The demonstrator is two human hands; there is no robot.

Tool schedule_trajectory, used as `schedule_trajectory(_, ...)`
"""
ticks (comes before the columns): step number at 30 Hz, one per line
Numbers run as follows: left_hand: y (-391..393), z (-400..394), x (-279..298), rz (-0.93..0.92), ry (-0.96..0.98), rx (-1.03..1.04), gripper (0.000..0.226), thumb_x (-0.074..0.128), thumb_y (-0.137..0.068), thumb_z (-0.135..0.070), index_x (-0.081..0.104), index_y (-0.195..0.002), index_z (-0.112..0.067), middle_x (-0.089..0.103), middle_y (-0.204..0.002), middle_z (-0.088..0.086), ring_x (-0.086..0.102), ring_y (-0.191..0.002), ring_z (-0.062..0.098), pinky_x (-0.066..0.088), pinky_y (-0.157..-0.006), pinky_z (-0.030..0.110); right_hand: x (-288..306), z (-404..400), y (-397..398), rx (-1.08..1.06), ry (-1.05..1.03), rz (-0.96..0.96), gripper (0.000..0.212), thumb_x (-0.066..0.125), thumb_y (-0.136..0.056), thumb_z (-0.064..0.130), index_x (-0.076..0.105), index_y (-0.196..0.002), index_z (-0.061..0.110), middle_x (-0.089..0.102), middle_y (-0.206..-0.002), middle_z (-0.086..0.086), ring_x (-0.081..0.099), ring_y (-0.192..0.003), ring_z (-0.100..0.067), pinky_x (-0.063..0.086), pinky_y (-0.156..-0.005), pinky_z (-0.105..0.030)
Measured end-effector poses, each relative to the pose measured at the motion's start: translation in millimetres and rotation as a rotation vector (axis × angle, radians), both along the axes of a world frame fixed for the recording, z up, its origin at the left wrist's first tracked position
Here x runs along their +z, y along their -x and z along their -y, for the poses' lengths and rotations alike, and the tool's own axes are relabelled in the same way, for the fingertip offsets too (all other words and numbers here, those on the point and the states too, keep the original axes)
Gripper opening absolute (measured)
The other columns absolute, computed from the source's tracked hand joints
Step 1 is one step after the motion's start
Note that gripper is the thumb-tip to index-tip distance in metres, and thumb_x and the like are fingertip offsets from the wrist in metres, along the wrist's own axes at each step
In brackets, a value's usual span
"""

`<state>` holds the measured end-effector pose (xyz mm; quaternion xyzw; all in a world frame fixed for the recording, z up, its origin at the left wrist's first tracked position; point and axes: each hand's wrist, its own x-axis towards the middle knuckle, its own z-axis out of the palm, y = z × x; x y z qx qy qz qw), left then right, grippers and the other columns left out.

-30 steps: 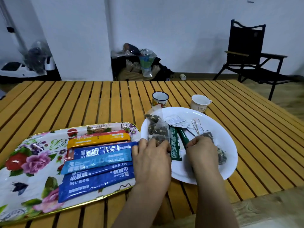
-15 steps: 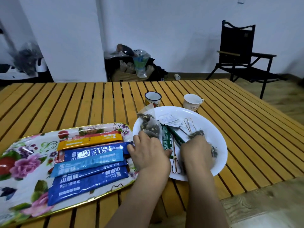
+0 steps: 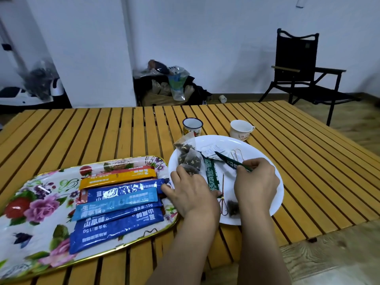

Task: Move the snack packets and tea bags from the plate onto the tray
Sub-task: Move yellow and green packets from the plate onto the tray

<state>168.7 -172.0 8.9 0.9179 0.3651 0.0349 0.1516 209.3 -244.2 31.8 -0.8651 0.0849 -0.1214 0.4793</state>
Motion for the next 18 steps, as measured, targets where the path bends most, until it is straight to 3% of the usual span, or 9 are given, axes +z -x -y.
schedule_trajectory(3,-1,4,-1,-0.016,-0.036,-0.001,0.059,0.056,-0.075,-0.069,0.059,-0.11,-0.021,0.038,-0.128,0.006,0.03,-0.124,0.026,0.02,-0.104,0.047,-1,2,0,-0.012,-0.04,-0.004,0.02,0.059,-0.084,-0.001,0.068,-0.099,0.009,0.067,-0.106,-0.01,0.061,-0.097,-0.031,0.049,-0.081,-0.035)
schedule_trajectory(7,-5,10,0,-0.046,-0.083,-0.005,0.057,0.051,-0.079,-0.068,0.059,-0.11,-0.021,0.038,-0.126,0.009,0.031,-0.12,0.028,0.02,-0.103,0.045,0,2,-1,-0.017,-0.097,-0.033,0.019,0.059,-0.083,-0.004,0.07,-0.094,0.009,0.068,-0.102,-0.012,0.062,-0.092,-0.031,0.043,-0.072,-0.027)
schedule_trajectory(11,-11,15,-2,0.003,-0.086,-0.014,0.041,0.057,-0.083,-0.052,0.062,-0.109,-0.02,0.038,-0.127,0.009,0.031,-0.119,0.028,0.021,-0.1,0.04,1,3,1,-0.026,-0.144,-0.051,0.019,0.061,-0.083,-0.003,0.072,-0.093,0.009,0.069,-0.103,-0.012,0.062,-0.094,-0.03,0.048,-0.081,-0.031)
schedule_trajectory(14,-12,17,-5,0.044,-0.081,-0.04,0.032,0.057,-0.085,-0.043,0.063,-0.105,-0.02,0.038,-0.13,0.009,0.031,-0.123,0.027,0.023,-0.101,0.038,1,6,0,-0.029,-0.181,-0.056,0.018,0.063,-0.082,-0.002,0.073,-0.093,0.009,0.069,-0.103,-0.011,0.058,-0.079,-0.023,0.043,-0.075,-0.025)
schedule_trajectory(16,-11,17,-3,0.078,-0.079,-0.033,0.027,0.055,-0.086,-0.038,0.064,-0.104,-0.02,0.044,-0.127,0.008,0.035,-0.122,0.026,0.026,-0.1,0.037,1,8,-1,-0.029,-0.211,-0.049,0.016,0.065,-0.082,0.001,0.073,-0.093,0.009,0.069,-0.104,-0.011,0.055,-0.076,-0.02,0.041,-0.075,-0.024)
schedule_trajectory(18,-12,14,0,0.143,-0.051,-0.018,0.021,0.054,-0.088,-0.031,0.067,-0.1,-0.021,0.056,-0.119,0.006,0.047,-0.114,0.024,0.031,-0.094,0.036,1,8,1,-0.023,-0.274,-0.036,0.011,0.067,-0.082,0.009,0.074,-0.09,0.009,0.071,-0.099,-0.009,0.062,-0.082,-0.023,0.049,-0.081,-0.031)
